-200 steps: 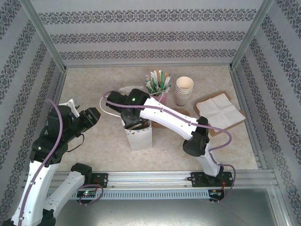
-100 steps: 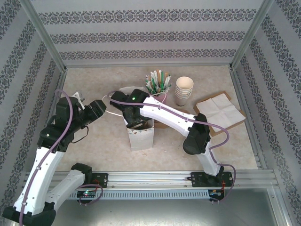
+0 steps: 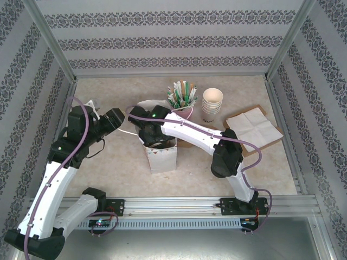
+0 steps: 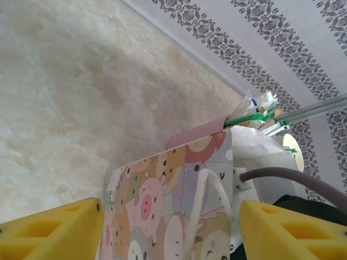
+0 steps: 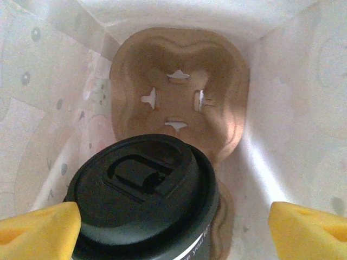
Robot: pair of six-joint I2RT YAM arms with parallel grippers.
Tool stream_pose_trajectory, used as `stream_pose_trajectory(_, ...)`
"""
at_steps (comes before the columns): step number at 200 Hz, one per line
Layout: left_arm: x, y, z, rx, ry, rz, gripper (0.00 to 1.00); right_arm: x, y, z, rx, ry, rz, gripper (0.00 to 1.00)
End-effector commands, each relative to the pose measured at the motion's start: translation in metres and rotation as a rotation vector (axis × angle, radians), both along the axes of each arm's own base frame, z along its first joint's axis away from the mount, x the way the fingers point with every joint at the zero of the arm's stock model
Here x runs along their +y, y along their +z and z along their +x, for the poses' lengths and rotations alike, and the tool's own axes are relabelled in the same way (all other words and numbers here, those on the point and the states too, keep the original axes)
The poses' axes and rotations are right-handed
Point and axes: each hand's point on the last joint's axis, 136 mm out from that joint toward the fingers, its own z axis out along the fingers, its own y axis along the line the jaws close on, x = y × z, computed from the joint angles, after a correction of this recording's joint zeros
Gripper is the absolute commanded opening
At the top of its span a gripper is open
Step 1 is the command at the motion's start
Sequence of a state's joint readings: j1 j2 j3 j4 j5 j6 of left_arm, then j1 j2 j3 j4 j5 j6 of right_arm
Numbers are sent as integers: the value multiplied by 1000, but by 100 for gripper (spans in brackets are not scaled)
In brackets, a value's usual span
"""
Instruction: Pack the takeout coffee
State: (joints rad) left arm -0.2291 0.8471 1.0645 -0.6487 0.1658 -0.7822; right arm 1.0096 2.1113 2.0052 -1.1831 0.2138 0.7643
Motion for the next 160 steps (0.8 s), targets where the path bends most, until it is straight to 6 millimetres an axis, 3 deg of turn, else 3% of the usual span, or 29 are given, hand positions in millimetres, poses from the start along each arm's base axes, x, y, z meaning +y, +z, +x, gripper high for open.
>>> stream_pose_trajectory(1,2,27,4,-90,8,10,67,-7,-24,-2,49,-18,-47,89)
stream_pose_trajectory(83,5,28,1,-90,11,28,66,-12,-57,-7,93,-21,-95,84)
stream_pose_trajectory(105,5,26,1,-85,10,32,66,-9,-56,-7,93,-16,-70,80)
stream_pose_trajectory(130,5,26,2,-83,8,38,66,-5,-51,-6,83,-7,-46,66)
stream_pose_trajectory(160,5,25,2,-79,3,52,64,2,-24,1,13,11,7,56)
